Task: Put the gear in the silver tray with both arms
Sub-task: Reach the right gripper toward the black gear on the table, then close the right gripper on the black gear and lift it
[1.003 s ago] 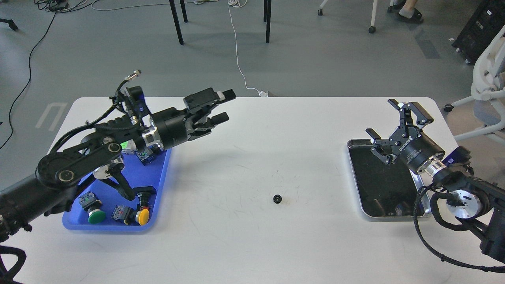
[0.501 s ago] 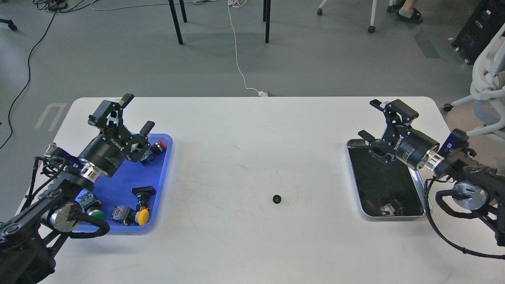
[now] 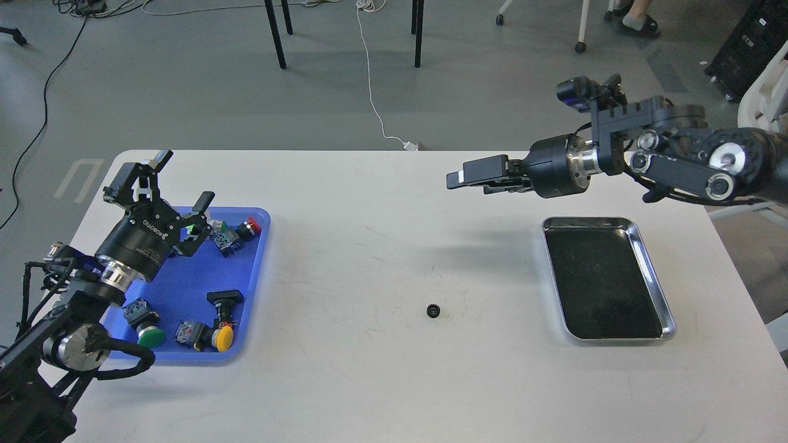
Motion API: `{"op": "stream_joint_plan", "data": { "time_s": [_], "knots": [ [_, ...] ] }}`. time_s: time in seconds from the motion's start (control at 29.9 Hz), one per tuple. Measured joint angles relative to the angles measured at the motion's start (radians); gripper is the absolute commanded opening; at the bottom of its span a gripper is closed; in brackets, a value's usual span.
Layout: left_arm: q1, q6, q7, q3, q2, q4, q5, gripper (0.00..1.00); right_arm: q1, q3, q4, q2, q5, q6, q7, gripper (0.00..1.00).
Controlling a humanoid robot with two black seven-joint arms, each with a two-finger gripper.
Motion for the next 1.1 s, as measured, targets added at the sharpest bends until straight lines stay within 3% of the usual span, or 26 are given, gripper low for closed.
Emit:
{"op": "stream_joint_plan", "data": {
  "time_s": [0.23,0.33,0.47,0.7,0.97,1.1],
  "knots": [
    [0.007,0.004,0.000,-0.003,0.003,-0.007,-0.004,0.98,0.085,-0.208,0.009,0.253,-0.074,-0.006,0.000,0.99],
    [0.011,0.005,0.000,-0.004,0.003,-0.010,-0.004,0.98,0.086,-0.319,0.012,0.314,-0.095,-0.079,0.000,0.98],
    [0.017,0.004,0.000,-0.004,0.005,-0.010,-0.003,0.98,0.078,-0.422,0.011,0.326,-0.136,-0.191,0.000,0.96],
    [0.021,0.004,0.001,-0.009,-0.003,-0.011,-0.003,0.98,0.033,-0.444,0.029,0.328,-0.150,-0.295,0.000,0.93],
    [0.021,0.005,0.003,-0.009,-0.006,-0.011,-0.002,0.98,0.022,-0.445,0.088,0.328,-0.150,-0.357,0.000,0.92],
    [0.021,0.004,0.003,-0.009,-0.003,-0.011,-0.001,0.98,0.022,-0.455,0.093,0.328,-0.155,-0.371,0.000,0.83]
  ]
}}
